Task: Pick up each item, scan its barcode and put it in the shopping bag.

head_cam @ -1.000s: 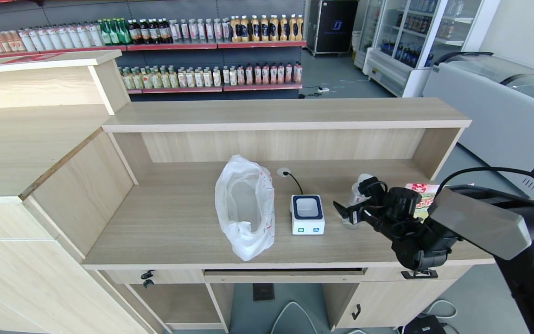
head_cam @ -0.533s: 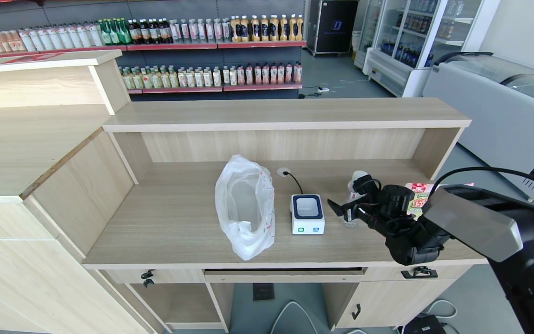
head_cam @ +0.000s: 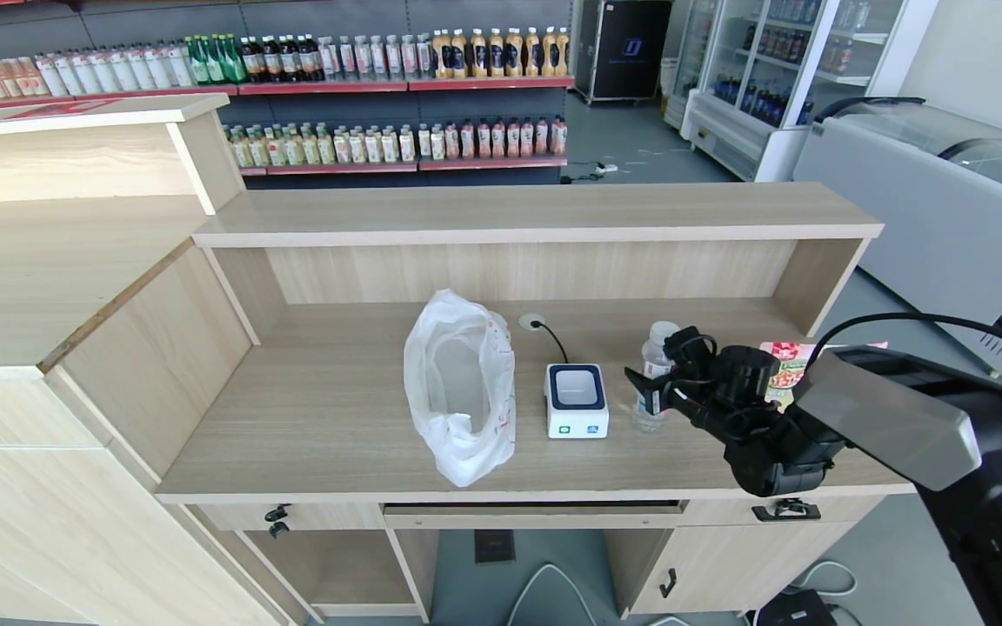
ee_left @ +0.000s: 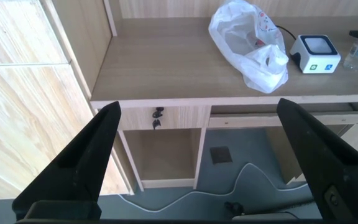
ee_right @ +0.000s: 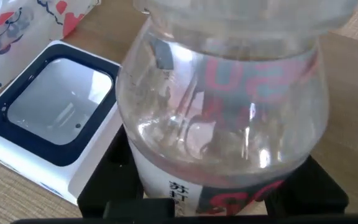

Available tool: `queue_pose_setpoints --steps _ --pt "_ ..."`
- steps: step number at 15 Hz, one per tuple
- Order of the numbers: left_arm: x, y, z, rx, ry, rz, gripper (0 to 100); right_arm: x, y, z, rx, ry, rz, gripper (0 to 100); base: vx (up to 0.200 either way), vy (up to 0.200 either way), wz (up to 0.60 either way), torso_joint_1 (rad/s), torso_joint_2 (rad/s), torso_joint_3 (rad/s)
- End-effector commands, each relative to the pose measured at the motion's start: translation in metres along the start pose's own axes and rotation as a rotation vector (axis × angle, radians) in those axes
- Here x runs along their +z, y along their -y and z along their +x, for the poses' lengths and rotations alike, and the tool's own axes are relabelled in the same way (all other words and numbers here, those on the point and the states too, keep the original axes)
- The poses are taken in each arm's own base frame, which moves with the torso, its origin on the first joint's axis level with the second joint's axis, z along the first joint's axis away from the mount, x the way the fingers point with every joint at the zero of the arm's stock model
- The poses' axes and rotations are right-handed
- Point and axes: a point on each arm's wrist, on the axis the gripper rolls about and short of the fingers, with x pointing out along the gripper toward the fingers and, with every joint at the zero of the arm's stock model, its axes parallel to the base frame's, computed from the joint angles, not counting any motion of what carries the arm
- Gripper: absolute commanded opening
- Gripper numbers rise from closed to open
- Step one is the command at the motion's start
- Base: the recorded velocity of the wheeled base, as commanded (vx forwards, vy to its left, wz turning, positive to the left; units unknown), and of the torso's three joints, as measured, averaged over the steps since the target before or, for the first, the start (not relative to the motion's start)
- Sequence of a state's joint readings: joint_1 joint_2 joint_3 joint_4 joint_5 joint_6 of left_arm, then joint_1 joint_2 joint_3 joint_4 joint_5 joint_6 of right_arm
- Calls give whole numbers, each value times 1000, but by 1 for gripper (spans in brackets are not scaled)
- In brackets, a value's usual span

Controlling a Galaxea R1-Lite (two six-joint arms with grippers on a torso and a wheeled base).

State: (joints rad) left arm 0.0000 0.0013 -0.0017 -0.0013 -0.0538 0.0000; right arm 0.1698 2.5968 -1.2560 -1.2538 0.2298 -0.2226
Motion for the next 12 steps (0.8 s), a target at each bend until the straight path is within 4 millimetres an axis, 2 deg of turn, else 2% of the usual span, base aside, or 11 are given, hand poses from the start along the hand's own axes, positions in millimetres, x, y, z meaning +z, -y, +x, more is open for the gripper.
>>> queue_pose_setpoints --steps 1,4,6,7,9,10,11,12 --pt "0 0 0 0 0 0 100 4 3 -1 -6 8 -3 0 0 0 0 0 0 0" --pt "0 0 0 0 0 0 100 7 6 -4 -43 -1 -3 0 0 0 0 0 0 0" --pt "0 0 0 0 0 0 100 23 7 -12 -46 11 18 0 0 0 0 0 0 0" --pt "0 0 0 0 0 0 100 41 8 -17 -33 39 79 0 0 0 0 0 0 0" --pt "0 0 0 0 0 0 100 91 11 -33 -12 75 216 0 0 0 0 0 0 0" --pt "0 0 0 0 0 0 100 103 12 -39 -1 76 252 0 0 0 0 0 0 0" --pt "0 0 0 0 0 0 100 151 14 -64 75 96 386 0 0 0 0 0 0 0" --pt "0 0 0 0 0 0 100 176 15 -80 129 120 429 0 0 0 0 0 0 0"
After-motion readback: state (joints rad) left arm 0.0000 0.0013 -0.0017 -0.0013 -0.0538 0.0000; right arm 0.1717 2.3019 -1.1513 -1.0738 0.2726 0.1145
